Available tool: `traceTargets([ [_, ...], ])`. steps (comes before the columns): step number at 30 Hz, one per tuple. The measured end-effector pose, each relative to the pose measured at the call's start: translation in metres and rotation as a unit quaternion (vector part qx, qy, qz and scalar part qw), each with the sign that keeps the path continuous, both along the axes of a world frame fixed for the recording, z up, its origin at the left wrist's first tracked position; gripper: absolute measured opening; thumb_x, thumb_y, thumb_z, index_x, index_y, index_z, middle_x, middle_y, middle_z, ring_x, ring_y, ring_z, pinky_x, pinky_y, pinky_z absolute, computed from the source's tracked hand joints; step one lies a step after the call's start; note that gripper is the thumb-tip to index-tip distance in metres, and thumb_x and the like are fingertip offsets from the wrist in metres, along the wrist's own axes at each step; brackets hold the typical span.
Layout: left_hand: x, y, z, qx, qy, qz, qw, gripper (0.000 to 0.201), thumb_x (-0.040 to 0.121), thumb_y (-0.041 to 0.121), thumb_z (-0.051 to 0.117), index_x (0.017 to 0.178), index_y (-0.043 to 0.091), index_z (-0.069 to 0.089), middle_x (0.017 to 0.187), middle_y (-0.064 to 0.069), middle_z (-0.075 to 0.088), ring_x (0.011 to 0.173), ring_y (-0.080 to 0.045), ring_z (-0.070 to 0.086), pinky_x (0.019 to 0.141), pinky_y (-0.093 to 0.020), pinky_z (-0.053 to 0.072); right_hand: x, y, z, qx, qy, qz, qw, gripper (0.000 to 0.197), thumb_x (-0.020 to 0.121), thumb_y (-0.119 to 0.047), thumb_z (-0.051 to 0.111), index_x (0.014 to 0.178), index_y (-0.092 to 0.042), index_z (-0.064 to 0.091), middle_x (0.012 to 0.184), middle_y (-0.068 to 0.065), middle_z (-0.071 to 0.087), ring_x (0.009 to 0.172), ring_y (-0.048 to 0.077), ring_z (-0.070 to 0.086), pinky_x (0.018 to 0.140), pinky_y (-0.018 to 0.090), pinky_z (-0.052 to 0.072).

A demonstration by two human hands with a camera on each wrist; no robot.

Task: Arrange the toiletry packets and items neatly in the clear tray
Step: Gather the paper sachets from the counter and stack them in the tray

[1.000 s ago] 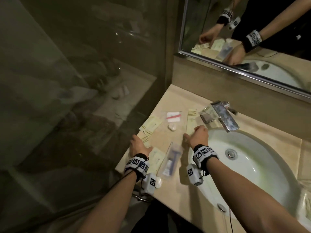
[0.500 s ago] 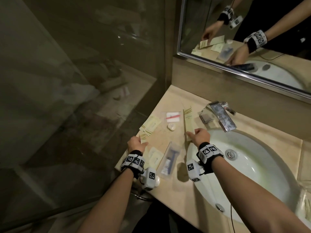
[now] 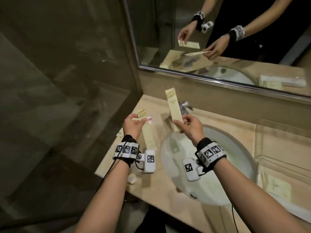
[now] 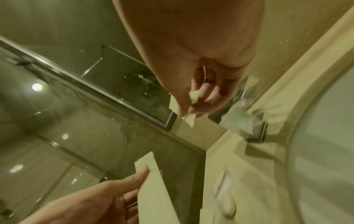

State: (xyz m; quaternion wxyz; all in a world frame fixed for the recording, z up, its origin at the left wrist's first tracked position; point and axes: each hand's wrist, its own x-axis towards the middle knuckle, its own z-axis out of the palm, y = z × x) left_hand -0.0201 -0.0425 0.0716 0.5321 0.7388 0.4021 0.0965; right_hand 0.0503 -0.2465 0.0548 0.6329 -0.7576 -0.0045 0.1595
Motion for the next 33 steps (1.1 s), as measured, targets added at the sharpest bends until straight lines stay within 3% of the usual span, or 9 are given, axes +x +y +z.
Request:
traceTargets([
  [7, 0.031, -0.132, 0.005, -0.091, -0.052, -0.097, 0.99, 0.027, 0.084, 0.014, 0.07, 0.108, 0.007, 0.059, 0.101, -0.018, 0.071, 0.092, -0.03, 0.07, 0.083, -0.043, 0.058, -0.012, -0.149, 0.013, 0.0, -0.025, -0.085, 0.996, 0.018, 0.083, -0.016, 0.075, 0.097, -0.006, 0.068, 0.077, 0.0, 0.061, 0.068, 0.013, 0.062, 0.054, 0.021, 0.055],
  [10, 0.04, -0.192, -0.003, -0.13, -0.057, -0.14, 0.98, 0.03, 0.086, 0.01, 0.068, 0.113, 0.002, 0.058, 0.099, -0.012, 0.067, 0.085, -0.024, 0.067, 0.071, -0.032, 0.058, -0.024, -0.215, 0.006, -0.027, -0.025, -0.128, 0.991, 0.022, 0.083, -0.022, 0.074, 0.1, -0.01, 0.07, 0.089, 0.001, 0.066, 0.079, 0.017, 0.063, 0.066, 0.03, 0.058],
  [12, 0.045, -0.227, -0.013, -0.159, -0.047, -0.167, 0.972, 0.025, 0.088, 0.01, 0.066, 0.11, 0.007, 0.056, 0.101, -0.011, 0.069, 0.084, -0.022, 0.068, 0.064, -0.026, 0.056, -0.035, -0.253, 0.0, -0.028, -0.007, -0.155, 0.987, 0.018, 0.084, -0.022, 0.073, 0.099, -0.012, 0.07, 0.093, 0.003, 0.069, 0.084, 0.019, 0.065, 0.074, 0.035, 0.058],
  [17, 0.044, -0.296, -0.043, -0.2, -0.004, -0.213, 0.956, 0.014, 0.088, 0.018, 0.061, 0.096, 0.025, 0.053, 0.106, -0.018, 0.071, 0.097, -0.037, 0.069, 0.065, -0.033, 0.051, -0.066, -0.325, -0.017, 0.058, 0.05, -0.229, 0.971, 0.025, 0.088, -0.016, 0.07, 0.109, -0.001, 0.067, 0.102, 0.016, 0.072, 0.084, 0.029, 0.074, 0.072, 0.03, 0.061],
  [21, 0.031, -0.335, -0.054, -0.221, 0.002, -0.231, 0.948, 0.018, 0.093, 0.016, 0.053, 0.11, 0.021, 0.052, 0.105, -0.013, 0.073, 0.09, -0.026, 0.068, 0.056, -0.026, 0.044, -0.083, -0.36, -0.034, 0.067, 0.082, -0.299, 0.948, 0.029, 0.089, -0.019, 0.068, 0.114, -0.004, 0.064, 0.092, 0.01, 0.071, 0.087, 0.027, 0.072, 0.07, 0.028, 0.06],
  [24, 0.02, -0.357, -0.06, -0.236, 0.017, -0.253, 0.938, 0.024, 0.095, 0.014, 0.049, 0.119, 0.013, 0.054, 0.094, -0.009, 0.075, 0.085, -0.019, 0.067, 0.071, -0.032, 0.049, -0.092, -0.373, -0.046, 0.027, 0.119, -0.297, 0.947, 0.034, 0.085, -0.02, 0.071, 0.116, -0.008, 0.064, 0.106, 0.009, 0.07, 0.095, 0.024, 0.068, 0.065, 0.025, 0.049],
  [26, 0.017, -0.367, -0.064, -0.226, 0.03, -0.27, 0.935, 0.026, 0.096, 0.014, 0.048, 0.122, 0.011, 0.054, 0.089, -0.007, 0.074, 0.084, -0.019, 0.068, 0.077, -0.039, 0.054, -0.097, -0.376, -0.049, 0.083, 0.148, -0.28, 0.945, 0.043, 0.083, -0.007, 0.071, 0.123, -0.008, 0.056, 0.111, 0.01, 0.069, 0.094, 0.021, 0.068, 0.066, 0.024, 0.051],
  [30, 0.012, -0.385, -0.058, -0.229, 0.046, -0.328, 0.915, 0.02, 0.098, 0.017, 0.048, 0.114, 0.007, 0.057, 0.084, -0.007, 0.066, 0.063, -0.02, 0.067, 0.052, -0.025, 0.055, -0.1, -0.375, -0.05, 0.175, 0.158, -0.232, 0.944, 0.064, 0.081, 0.01, 0.066, 0.128, -0.026, 0.042, 0.115, 0.014, 0.068, 0.105, 0.03, 0.067, 0.081, 0.038, 0.057],
  [33, 0.007, -0.397, -0.06, -0.217, 0.056, -0.392, 0.892, 0.028, 0.093, 0.026, 0.059, 0.108, 0.003, 0.063, 0.081, -0.005, 0.065, 0.05, -0.013, 0.061, 0.052, -0.023, 0.054, -0.1, -0.369, -0.051, 0.158, 0.137, -0.219, 0.953, 0.05, 0.082, 0.002, 0.07, 0.126, -0.014, 0.053, 0.11, 0.012, 0.073, 0.1, 0.023, 0.071, 0.076, 0.029, 0.055],
])
